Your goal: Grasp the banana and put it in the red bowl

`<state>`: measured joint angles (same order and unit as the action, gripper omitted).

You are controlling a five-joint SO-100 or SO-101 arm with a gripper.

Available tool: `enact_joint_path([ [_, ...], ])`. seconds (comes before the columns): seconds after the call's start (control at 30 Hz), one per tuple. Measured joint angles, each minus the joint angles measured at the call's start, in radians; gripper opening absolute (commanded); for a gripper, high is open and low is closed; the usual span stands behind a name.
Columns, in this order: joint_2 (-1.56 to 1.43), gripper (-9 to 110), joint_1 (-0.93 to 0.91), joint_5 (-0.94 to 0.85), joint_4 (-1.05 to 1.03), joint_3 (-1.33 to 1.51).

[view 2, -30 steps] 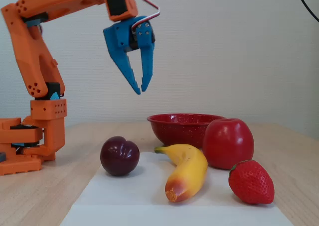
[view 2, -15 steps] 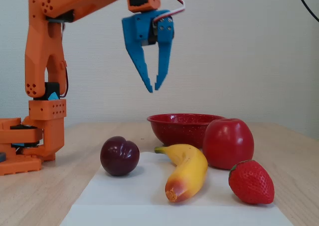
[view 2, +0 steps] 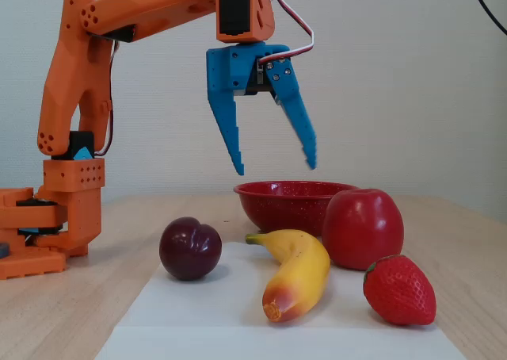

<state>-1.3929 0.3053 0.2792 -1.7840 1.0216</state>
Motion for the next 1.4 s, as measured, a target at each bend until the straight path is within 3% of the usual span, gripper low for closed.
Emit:
enact_joint_path([
  [0.13, 0.026, 60, 0.002, 0.002, 0.000, 0.002],
  [0.53, 0.100, 80, 0.002, 0.000, 0.002, 0.121],
  [1.4, 0.377, 82, -0.002, -0.051, 0.158, 0.064],
])
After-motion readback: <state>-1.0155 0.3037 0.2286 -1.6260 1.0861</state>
